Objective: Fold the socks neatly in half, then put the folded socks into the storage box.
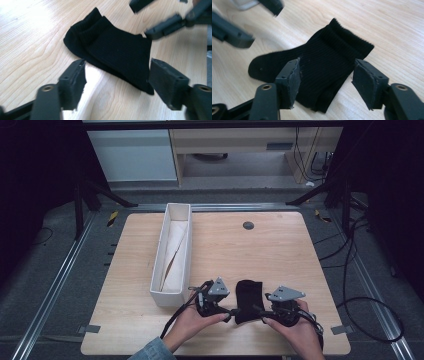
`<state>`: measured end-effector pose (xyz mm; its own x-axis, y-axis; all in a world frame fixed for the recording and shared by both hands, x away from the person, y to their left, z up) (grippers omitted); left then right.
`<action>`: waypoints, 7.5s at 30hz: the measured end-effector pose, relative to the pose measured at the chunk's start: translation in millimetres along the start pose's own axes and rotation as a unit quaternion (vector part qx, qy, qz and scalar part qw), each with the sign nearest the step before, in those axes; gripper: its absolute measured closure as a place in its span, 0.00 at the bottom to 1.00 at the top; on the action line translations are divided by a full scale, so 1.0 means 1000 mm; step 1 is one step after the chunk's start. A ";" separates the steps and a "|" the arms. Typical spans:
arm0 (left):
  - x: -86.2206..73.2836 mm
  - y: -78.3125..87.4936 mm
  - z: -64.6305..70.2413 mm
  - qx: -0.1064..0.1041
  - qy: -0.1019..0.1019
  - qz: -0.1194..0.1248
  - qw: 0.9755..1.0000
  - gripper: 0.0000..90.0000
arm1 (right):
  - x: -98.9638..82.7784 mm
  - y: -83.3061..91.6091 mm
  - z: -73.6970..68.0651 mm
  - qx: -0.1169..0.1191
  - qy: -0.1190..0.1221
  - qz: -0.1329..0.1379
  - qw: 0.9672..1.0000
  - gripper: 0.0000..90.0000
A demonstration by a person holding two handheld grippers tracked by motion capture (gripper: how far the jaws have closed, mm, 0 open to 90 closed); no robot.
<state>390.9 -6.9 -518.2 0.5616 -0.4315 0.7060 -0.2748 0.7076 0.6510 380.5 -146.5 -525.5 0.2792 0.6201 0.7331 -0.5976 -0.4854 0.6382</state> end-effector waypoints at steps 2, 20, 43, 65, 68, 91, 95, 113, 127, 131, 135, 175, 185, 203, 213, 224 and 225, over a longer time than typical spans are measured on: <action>0.003 -0.002 0.000 -0.015 0.012 0.002 1.000 0.26 | -0.001 0.001 -0.002 -0.001 0.008 -0.001 1.000 0.50; 0.024 -0.019 -0.004 0.001 -0.013 0.011 1.000 0.63 | -0.002 0.018 -0.024 0.011 0.034 0.014 0.999 0.72; 0.025 -0.060 -0.022 0.040 -0.025 -0.014 0.999 0.79 | -0.020 0.007 -0.033 0.023 0.033 0.008 0.999 0.69; 0.024 -0.071 -0.034 0.023 -0.001 -0.007 1.000 0.80 | -0.019 -0.021 -0.034 0.041 0.047 -0.018 0.998 0.61; 0.024 -0.071 -0.034 0.023 -0.001 -0.008 1.000 0.80 | -0.021 -0.022 -0.033 0.042 0.046 -0.021 0.998 0.63; 0.023 -0.072 -0.036 0.018 0.000 -0.010 1.000 0.81 | -0.018 -0.020 -0.027 0.037 0.047 -0.023 0.998 0.93; 0.021 -0.070 -0.034 0.016 -0.010 -0.017 1.000 0.82 | -0.011 -0.015 -0.032 0.042 0.050 -0.014 0.998 0.94; 0.006 -0.060 -0.022 -0.001 -0.025 -0.021 0.999 0.83 | 0.008 0.003 -0.036 0.043 0.062 0.010 0.997 0.95; 0.002 -0.058 -0.020 -0.014 -0.019 -0.019 1.000 0.83 | 0.021 0.006 -0.024 0.032 0.064 0.019 0.997 0.95; 0.001 -0.057 -0.018 -0.018 -0.022 -0.019 0.999 0.83 | 0.022 0.006 -0.023 0.029 0.063 0.021 0.997 0.95; 0.000 -0.056 -0.017 -0.020 -0.023 -0.022 0.999 0.83 | 0.025 0.007 -0.023 0.026 0.066 0.023 0.997 0.95; 0.002 -0.058 -0.026 -0.003 -0.023 -0.043 0.999 0.95 | 0.021 -0.006 0.012 0.005 0.018 0.003 1.000 0.95; 0.002 -0.058 -0.027 -0.003 -0.025 -0.046 0.999 0.95 | 0.016 -0.013 0.020 0.007 0.003 -0.007 1.000 0.95; 0.002 -0.058 -0.027 -0.004 -0.018 -0.045 0.999 0.95 | -0.001 -0.034 0.032 0.029 -0.037 -0.034 0.998 0.94; 0.002 -0.058 -0.027 0.001 -0.019 -0.047 0.999 0.95 | -0.003 -0.031 0.030 0.032 -0.035 -0.044 0.998 0.94; 0.005 -0.052 -0.026 0.026 -0.028 -0.034 0.999 0.87 | -0.006 -0.032 0.028 0.029 -0.041 -0.036 0.998 0.93; 0.006 -0.051 -0.025 0.028 -0.029 -0.032 0.999 0.85 | -0.006 -0.032 0.027 0.029 -0.044 -0.036 0.998 0.92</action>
<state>428.0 -31.4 -553.7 0.5333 -0.5076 0.6767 -0.2846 0.6457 0.7086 418.7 -151.3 -543.9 0.3861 0.5999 0.7008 -0.5297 -0.4778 0.7008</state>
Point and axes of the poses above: each handheld gripper's, and its own axes: y roughly backward along the jaws, x roughly out of its top, z roughly to its right, the point moved 9 cm from there along -y, roughly forward along the jaws, and after that the axes turned 15 degrees about y, right-handed, at the moved point
